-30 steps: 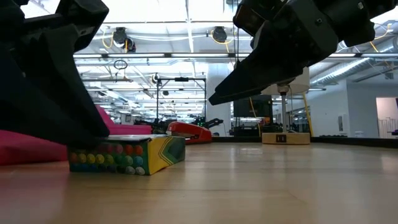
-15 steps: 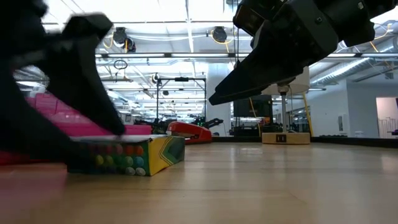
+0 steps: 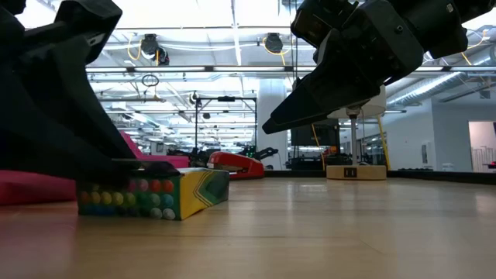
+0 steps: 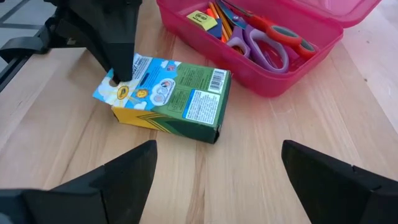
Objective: Pack school essentials
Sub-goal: Put the crayon box into the supply box
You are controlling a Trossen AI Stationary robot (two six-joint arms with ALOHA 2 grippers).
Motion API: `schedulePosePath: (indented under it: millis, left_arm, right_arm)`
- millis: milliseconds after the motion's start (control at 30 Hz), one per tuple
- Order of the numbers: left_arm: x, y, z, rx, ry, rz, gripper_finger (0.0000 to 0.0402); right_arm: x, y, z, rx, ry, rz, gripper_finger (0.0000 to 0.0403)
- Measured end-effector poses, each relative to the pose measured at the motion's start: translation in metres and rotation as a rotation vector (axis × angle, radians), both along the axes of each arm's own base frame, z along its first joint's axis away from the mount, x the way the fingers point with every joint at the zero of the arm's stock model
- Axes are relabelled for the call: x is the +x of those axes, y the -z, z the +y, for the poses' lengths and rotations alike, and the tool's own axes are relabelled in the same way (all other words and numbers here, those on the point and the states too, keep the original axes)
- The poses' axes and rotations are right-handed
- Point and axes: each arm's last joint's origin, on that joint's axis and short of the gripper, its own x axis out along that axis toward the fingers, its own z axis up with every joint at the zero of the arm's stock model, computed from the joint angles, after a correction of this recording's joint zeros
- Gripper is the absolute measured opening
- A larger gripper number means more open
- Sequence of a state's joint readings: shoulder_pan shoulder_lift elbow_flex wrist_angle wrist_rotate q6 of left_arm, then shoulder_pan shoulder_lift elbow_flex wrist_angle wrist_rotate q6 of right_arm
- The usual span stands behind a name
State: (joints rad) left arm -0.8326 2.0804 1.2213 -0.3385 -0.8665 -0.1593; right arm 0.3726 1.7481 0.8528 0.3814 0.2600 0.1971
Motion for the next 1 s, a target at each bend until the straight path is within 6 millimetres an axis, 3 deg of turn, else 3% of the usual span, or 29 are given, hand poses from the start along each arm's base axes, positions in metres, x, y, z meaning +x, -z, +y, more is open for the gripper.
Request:
schedulePosePath:
  millis: [133, 367, 800, 1000]
  left_arm:
    - [0.000, 0.000, 0.000, 0.012, 0.005, 0.000, 0.0006]
    - [0.000, -0.010, 0.002, 0.034, 0.047, 0.019, 0.0012]
    - [0.009, -0.090, 0.034, -0.062, 0.166, 0.036, 0.0005]
    - [-0.003, -0.141, 0.063, -0.082, 0.196, 0.026, 0.0003]
  right_arm:
    - [0.000, 0.000, 0.000, 0.000, 0.000, -0.001, 0.0340]
    - [-0.001, 0.001, 0.000, -0.004, 0.000, 0.010, 0.0340]
    - [-0.016, -0.021, -0.004, -0.026, -0.006, 0.067, 0.0340]
    - [-0.023, -0.030, -0.001, -0.028, -0.026, 0.068, 0.0340]
